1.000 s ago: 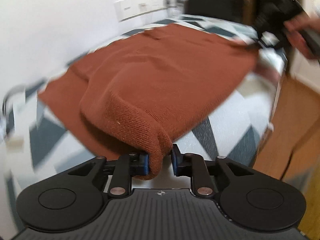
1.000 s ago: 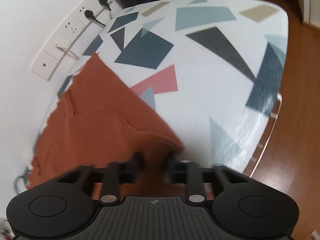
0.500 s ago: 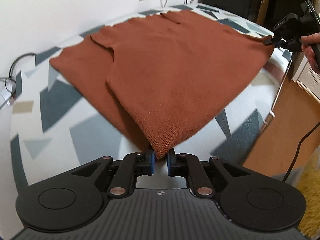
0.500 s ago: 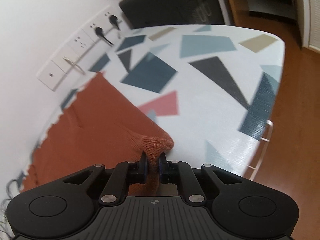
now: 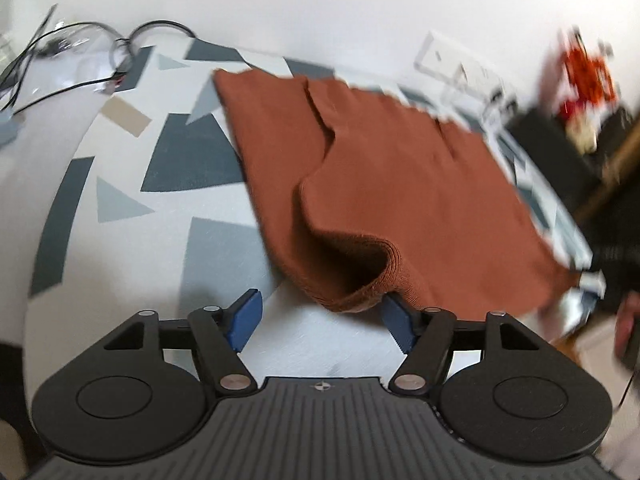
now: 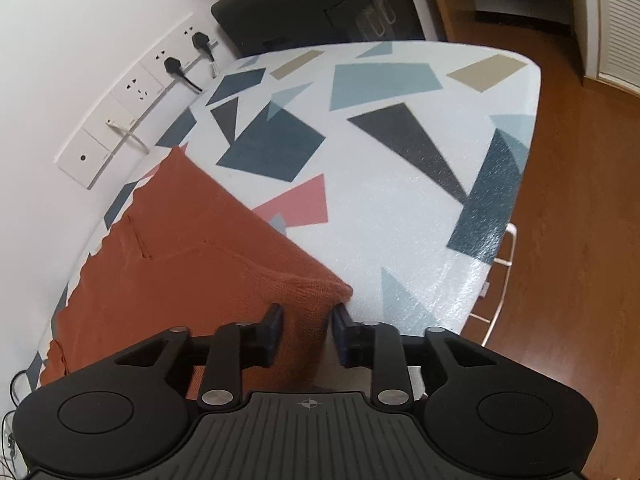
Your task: Fold clothes
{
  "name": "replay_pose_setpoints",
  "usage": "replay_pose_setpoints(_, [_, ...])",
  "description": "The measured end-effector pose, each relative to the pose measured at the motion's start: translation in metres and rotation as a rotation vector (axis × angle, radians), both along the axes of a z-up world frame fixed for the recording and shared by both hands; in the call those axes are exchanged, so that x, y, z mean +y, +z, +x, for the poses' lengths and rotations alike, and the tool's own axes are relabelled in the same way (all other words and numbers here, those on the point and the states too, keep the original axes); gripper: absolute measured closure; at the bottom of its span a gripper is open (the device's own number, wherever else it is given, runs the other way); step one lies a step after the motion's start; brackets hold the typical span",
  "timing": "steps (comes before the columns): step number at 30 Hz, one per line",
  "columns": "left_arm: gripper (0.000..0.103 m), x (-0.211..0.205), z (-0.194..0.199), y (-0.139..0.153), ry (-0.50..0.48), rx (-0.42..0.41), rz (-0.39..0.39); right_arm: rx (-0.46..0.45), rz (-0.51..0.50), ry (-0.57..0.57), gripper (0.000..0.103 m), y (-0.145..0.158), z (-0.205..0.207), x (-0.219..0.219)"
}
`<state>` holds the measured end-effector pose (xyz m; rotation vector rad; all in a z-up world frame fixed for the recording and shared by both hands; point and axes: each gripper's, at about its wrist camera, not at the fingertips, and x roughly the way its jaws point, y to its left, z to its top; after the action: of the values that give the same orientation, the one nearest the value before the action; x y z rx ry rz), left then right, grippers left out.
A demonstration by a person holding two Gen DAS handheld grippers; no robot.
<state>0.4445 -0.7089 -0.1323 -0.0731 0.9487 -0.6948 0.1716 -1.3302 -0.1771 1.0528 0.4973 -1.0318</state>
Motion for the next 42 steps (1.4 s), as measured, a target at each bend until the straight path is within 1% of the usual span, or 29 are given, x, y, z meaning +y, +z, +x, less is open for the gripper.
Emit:
replay_pose_setpoints(2, [0.029, 0.002, -0.005, 0.002, 0.074, 0.014, -0.043, 0.007, -0.015, -0.004, 0.067, 0.005, -0.004, 0.002])
replay_pose_setpoints(4, [0.024, 0.009, -0.010, 0.000, 0.140, 0.053, -0.117, 0.012, -0.026, 0.001, 0.067, 0.009, -0.010, 0.004])
replay_pose_setpoints(6, [0.020, 0.016, -0.015, -0.002, 0.183, 0.085, -0.171, 0.014, -0.032, 0.011, 0.060, 0.013, -0.016, 0.006])
replay_pose_setpoints(8, [0.018, 0.018, -0.020, -0.004, 0.204, 0.096, -0.185, 0.013, -0.035, 0.032, 0.059, 0.015, -0.021, 0.008])
replay_pose_setpoints(9, [0.017, 0.016, -0.022, -0.007, 0.205, 0.107, -0.176, 0.012, -0.033, 0.046, 0.059, 0.015, -0.023, 0.008])
replay_pose_setpoints(11, [0.017, 0.011, -0.026, -0.014, 0.200, 0.151, -0.156, 0.003, -0.024, 0.072, 0.059, 0.013, -0.025, 0.007])
replay_pose_setpoints(13, [0.017, 0.006, -0.030, -0.018, 0.194, 0.190, -0.176, -0.031, 0.004, 0.091, 0.059, 0.009, -0.025, 0.004])
replay_pose_setpoints(15, [0.017, 0.002, -0.036, -0.022, 0.219, 0.215, -0.197, -0.054, 0.028, 0.113, 0.059, 0.005, -0.023, -0.001])
replay_pose_setpoints(18, [0.017, -0.006, -0.042, -0.029, 0.280, 0.241, -0.194, -0.056, 0.039, 0.166, 0.059, 0.001, -0.014, -0.010])
replay_pose_setpoints(22, [0.017, -0.020, -0.046, -0.039, 0.387, 0.252, -0.126, -0.051, 0.033, 0.268, 0.059, -0.001, -0.003, -0.020])
replay_pose_setpoints(24, [0.017, -0.027, -0.047, -0.042, 0.434, 0.252, -0.085, -0.054, 0.029, 0.311, 0.057, -0.003, -0.003, -0.023])
replay_pose_setpoints(26, [0.014, -0.038, -0.048, -0.041, 0.491, 0.246, -0.039, -0.055, 0.027, 0.348, 0.056, -0.005, -0.004, -0.026])
replay_pose_setpoints(27, [0.010, -0.045, -0.049, -0.039, 0.515, 0.244, -0.016, -0.050, 0.029, 0.362, 0.055, -0.007, -0.005, -0.028])
replay_pose_setpoints(28, [0.007, -0.053, -0.048, -0.039, 0.528, 0.242, 0.003, -0.042, 0.031, 0.369, 0.055, -0.010, -0.006, -0.030])
replay_pose_setpoints(29, [0.005, -0.060, -0.048, -0.039, 0.536, 0.237, 0.015, -0.032, 0.033, 0.371, 0.055, -0.012, -0.008, -0.032])
replay_pose_setpoints(30, [0.000, -0.067, -0.048, -0.041, 0.544, 0.233, 0.025, -0.026, 0.033, 0.373, 0.055, -0.014, -0.011, -0.035])
replay_pose_setpoints(31, [0.000, -0.074, -0.048, -0.041, 0.554, 0.222, 0.046, -0.023, 0.028, 0.378, 0.055, -0.015, -0.014, -0.037])
replay_pose_setpoints(32, [0.000, -0.081, -0.048, -0.042, 0.558, 0.206, 0.086, -0.020, 0.023, 0.386, 0.055, -0.016, -0.016, -0.039])
replay_pose_setpoints(34, [0.000, -0.097, -0.046, -0.042, 0.534, 0.176, 0.187, -0.019, 0.015, 0.411, 0.058, -0.017, -0.019, -0.044])
replay_pose_setpoints(35, [0.000, -0.105, -0.044, -0.043, 0.502, 0.159, 0.247, -0.027, 0.016, 0.437, 0.061, -0.018, -0.019, -0.045])
replay_pose_setpoints(36, [0.000, -0.113, -0.043, -0.044, 0.471, 0.142, 0.308, -0.029, 0.018, 0.454, 0.061, -0.018, -0.018, -0.046])
replay_pose_setpoints(37, [0.000, -0.119, -0.042, -0.045, 0.443, 0.124, 0.349, -0.027, 0.018, 0.463, 0.061, -0.018, -0.017, -0.046])
replay_pose_setpoints(39, [0.000, -0.121, -0.042, -0.046, 0.414, 0.091, 0.366, -0.023, 0.019, 0.481, 0.060, -0.020, -0.015, -0.047])
replay_pose_setpoints(41, [0.000, -0.114, -0.043, -0.048, 0.426, 0.079, 0.334, -0.022, 0.017, 0.496, 0.058, -0.022, -0.013, -0.048])
replay_pose_setpoints(42, [0.000, -0.114, -0.044, -0.048, 0.423, 0.068, 0.333, -0.022, 0.012, 0.506, 0.056, -0.022, -0.012, -0.048])
